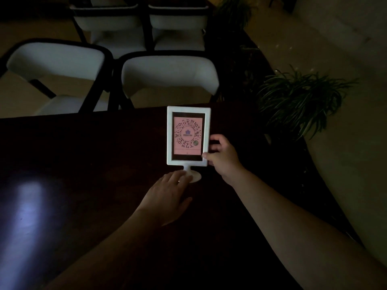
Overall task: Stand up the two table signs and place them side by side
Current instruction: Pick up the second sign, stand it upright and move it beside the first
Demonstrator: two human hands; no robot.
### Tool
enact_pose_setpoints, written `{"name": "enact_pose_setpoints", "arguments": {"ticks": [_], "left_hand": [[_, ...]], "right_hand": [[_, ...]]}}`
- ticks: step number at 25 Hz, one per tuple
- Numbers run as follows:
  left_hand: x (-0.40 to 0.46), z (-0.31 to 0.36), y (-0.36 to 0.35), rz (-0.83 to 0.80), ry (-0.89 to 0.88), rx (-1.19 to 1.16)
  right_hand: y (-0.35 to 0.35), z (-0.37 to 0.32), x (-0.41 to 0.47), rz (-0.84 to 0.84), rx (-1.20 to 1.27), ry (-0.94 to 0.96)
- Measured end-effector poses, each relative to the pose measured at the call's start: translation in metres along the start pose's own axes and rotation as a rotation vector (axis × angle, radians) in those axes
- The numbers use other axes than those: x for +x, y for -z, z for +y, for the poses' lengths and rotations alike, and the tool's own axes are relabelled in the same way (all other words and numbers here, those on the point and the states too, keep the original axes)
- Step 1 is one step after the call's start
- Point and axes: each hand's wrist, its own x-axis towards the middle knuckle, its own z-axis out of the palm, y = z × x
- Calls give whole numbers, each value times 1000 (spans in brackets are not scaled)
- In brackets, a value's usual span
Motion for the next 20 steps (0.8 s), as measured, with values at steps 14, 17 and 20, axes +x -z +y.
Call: {"name": "enact_pose_setpoints", "arguments": {"ticks": [14,17,20], "left_hand": [[-42,15,-34,-99,35,50],[-46,17,-38,-106,53,49],[-49,16,-40,-103,90,50]], "right_hand": [[5,43,-64,-92,12,150],[8,51,-68,-85,25,171],[12,57,-72,-102,-22,193]]}}
